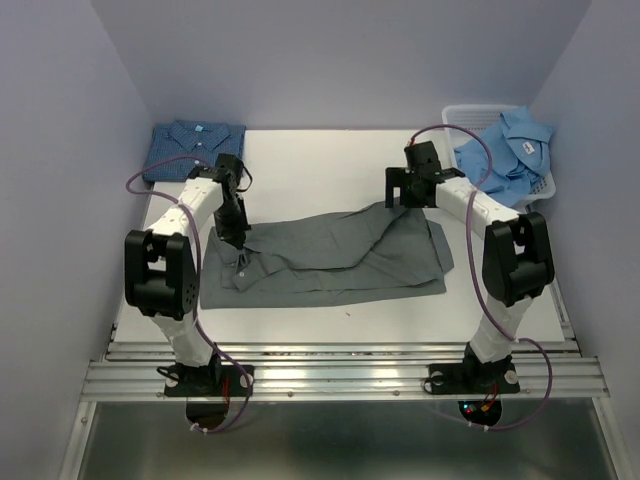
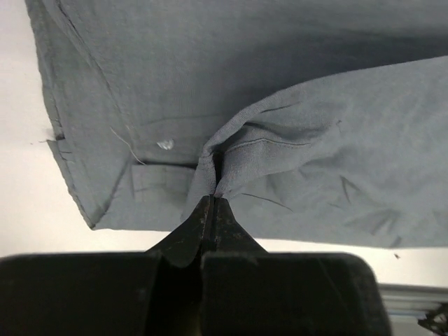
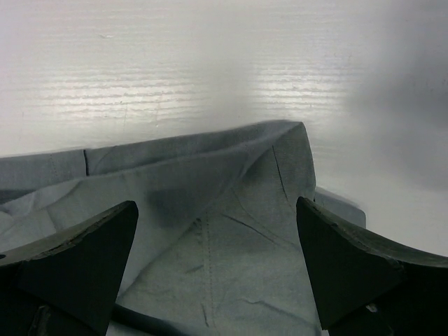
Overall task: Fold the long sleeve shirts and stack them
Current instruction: Fold the shirt
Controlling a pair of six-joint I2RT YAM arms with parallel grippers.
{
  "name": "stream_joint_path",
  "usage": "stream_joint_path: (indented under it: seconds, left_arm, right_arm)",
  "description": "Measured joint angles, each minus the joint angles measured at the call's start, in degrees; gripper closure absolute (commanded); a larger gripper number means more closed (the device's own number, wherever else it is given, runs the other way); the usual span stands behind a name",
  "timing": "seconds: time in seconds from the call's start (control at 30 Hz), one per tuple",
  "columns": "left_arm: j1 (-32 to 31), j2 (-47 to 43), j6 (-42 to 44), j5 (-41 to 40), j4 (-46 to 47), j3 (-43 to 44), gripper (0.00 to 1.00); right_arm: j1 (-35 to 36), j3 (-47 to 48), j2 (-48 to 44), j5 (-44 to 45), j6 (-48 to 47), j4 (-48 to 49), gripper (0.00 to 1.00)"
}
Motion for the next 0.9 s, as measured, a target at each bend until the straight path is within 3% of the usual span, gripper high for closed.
stream_joint_path:
  seconds: [0.13, 0.2, 0.23, 0.33, 0.4, 0.43, 0.67, 0.9]
  left_arm:
    - [0.00, 4.96, -0.20, -4.37, 0.59, 1.25, 0.98]
    - [0.00, 6.64, -0.31, -6.58, 0.92, 2.36, 0.89]
    - [0.00, 6.95, -0.24, -6.88, 1.05, 2.69, 0.80]
    - [0.00, 7.67, -0.28, -7.39, 1.53, 4.13, 0.77]
    - [-0.15, 7.98, -0.26, -7.96, 1.84, 5.11, 0.53]
    - [-0.17, 8.02, -0.28, -8.66, 1.81, 5.60, 0.02]
    - [-0.52, 8.17, -1.95, -17.57, -1.27, 12.70, 0.01]
    - [-1.75, 2.47, -2.29, -13.46, 3.43, 12.55, 0.01]
  right_arm:
    - [0.00, -1.84, -2.08, -0.31, -0.17, 0.04, 0.00]
    - [0.00, -2.86, -3.52, -0.68, -0.20, -0.04, 0.00]
    - [0.00, -3.28, -4.20, -1.07, -0.20, 0.00, 0.00]
    - [0.00, -4.33, -5.51, -1.99, -0.37, 0.09, 0.00]
    - [0.00, -4.63, -5.95, -2.56, -0.48, -0.02, 0.00]
    - [0.00, -4.63, -5.97, -2.86, -0.52, 0.09, 0.00]
    - [0.02, -4.63, -5.97, -7.58, -0.57, 1.07, 0.00]
    - [2.36, -2.05, -3.89, -20.13, -0.59, 6.36, 0.00]
